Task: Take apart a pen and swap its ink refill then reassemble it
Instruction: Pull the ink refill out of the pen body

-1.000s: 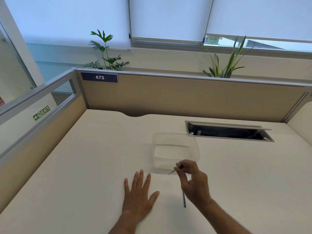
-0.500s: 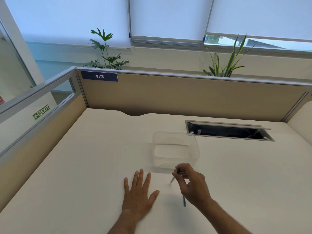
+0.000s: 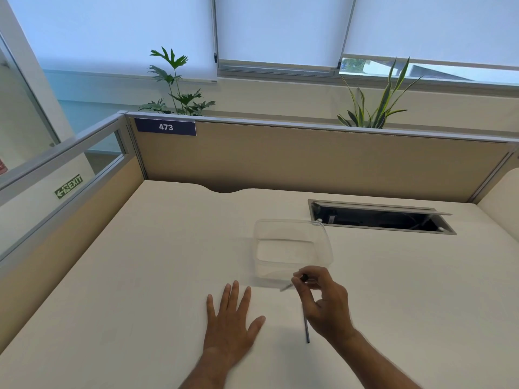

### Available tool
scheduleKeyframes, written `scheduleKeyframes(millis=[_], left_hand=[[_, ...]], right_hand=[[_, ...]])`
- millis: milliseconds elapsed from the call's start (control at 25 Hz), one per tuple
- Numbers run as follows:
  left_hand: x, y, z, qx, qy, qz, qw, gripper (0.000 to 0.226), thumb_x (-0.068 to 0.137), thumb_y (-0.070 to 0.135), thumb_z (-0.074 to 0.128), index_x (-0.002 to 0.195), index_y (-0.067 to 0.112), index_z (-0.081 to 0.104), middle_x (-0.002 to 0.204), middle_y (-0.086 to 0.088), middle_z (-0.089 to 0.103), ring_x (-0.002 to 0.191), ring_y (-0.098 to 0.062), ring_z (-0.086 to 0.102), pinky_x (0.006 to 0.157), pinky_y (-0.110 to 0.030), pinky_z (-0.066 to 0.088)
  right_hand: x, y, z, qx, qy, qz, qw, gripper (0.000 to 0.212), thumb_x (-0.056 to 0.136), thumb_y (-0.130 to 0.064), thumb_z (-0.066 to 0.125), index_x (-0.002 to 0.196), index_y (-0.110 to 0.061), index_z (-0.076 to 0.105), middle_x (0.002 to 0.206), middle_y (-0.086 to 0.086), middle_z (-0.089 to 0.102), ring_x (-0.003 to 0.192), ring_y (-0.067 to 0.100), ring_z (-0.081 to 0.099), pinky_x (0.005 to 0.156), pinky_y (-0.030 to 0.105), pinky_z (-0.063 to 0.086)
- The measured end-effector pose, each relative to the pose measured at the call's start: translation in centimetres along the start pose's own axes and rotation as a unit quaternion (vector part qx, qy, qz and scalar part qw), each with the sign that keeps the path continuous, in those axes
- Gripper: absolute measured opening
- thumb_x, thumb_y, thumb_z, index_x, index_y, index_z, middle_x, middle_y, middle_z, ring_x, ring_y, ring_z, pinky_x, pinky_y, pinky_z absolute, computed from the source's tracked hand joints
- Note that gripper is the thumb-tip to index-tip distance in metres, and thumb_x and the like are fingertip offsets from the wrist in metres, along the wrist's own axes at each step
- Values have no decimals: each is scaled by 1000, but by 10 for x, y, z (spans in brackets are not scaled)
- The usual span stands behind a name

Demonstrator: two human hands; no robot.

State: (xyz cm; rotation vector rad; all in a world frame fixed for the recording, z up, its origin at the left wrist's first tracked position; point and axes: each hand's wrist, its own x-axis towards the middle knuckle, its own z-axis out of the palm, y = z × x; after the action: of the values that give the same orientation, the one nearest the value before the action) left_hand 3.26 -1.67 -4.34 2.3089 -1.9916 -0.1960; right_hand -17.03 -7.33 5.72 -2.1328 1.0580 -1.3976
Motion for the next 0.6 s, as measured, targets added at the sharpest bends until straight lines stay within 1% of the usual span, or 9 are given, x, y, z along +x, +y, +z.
scheduleKeyframes(millis=[40,120,160,200,240,320,360,480,600], left_hand=[[-1,0,-1,-3,5,-1,1000,82,85,73,10,154,29,12,164,-5,2,150,-27,-3,112,-56,-17],[-4,3,-7,-12,-1,5,1000,78,87,69,21,149,24,35,159,-9,26,147,-31,22,110,-55,-9],[-5,5,-11,-11,-7,6,1000,75,87,68,26,145,23,43,155,-10,36,143,-31,32,109,-54,-6],[-5,5,-11,-9,0,9,1000,75,87,68,27,143,22,46,153,-10,39,141,-31,36,109,-54,-5],[-5,5,-10,-14,0,10,1000,75,87,68,25,145,23,43,155,-9,35,143,-31,32,109,-54,-7],[-3,2,-5,-9,19,7,1000,79,87,71,16,153,27,23,163,-6,13,150,-29,9,110,-54,-16],[-2,0,-1,-5,19,7,1000,81,86,72,12,154,28,15,164,-5,4,150,-27,0,110,-54,-19],[-1,0,0,-7,20,4,1000,83,85,74,9,154,29,11,164,-3,0,150,-26,-6,111,-56,-18],[0,-1,2,3,6,2,1000,85,82,75,1,154,31,1,164,-2,-10,149,-23,-14,112,-56,-20]], right_hand=[[-3,2,0,-15,-33,11,999,17,84,-16,72,96,-19,60,80,-9,72,75,0,70,67,16,59],[-8,4,2,-55,-102,41,992,13,86,-19,72,95,-18,62,78,-11,73,73,4,71,65,27,61],[-10,5,3,-64,-108,42,991,12,86,-18,72,94,-17,63,78,-10,74,72,5,72,64,30,61],[-10,5,3,-64,-94,32,993,12,85,-18,72,93,-16,64,76,-10,74,70,4,71,63,29,61],[-8,5,3,-59,-73,22,995,12,84,-17,72,92,-15,64,75,-10,73,69,3,71,62,26,60],[-5,2,1,-42,-43,13,998,11,84,-18,71,91,-16,63,75,-11,72,68,1,69,60,21,58],[-4,1,1,-36,-36,13,999,11,84,-18,70,91,-16,63,75,-11,72,68,1,69,60,20,58],[-4,1,0,-37,-40,21,998,11,84,-18,70,92,-16,63,76,-11,72,69,1,69,61,20,58],[-4,2,-1,-47,-53,26,997,12,84,-15,73,92,-15,64,76,-10,73,69,3,69,61,24,59]])
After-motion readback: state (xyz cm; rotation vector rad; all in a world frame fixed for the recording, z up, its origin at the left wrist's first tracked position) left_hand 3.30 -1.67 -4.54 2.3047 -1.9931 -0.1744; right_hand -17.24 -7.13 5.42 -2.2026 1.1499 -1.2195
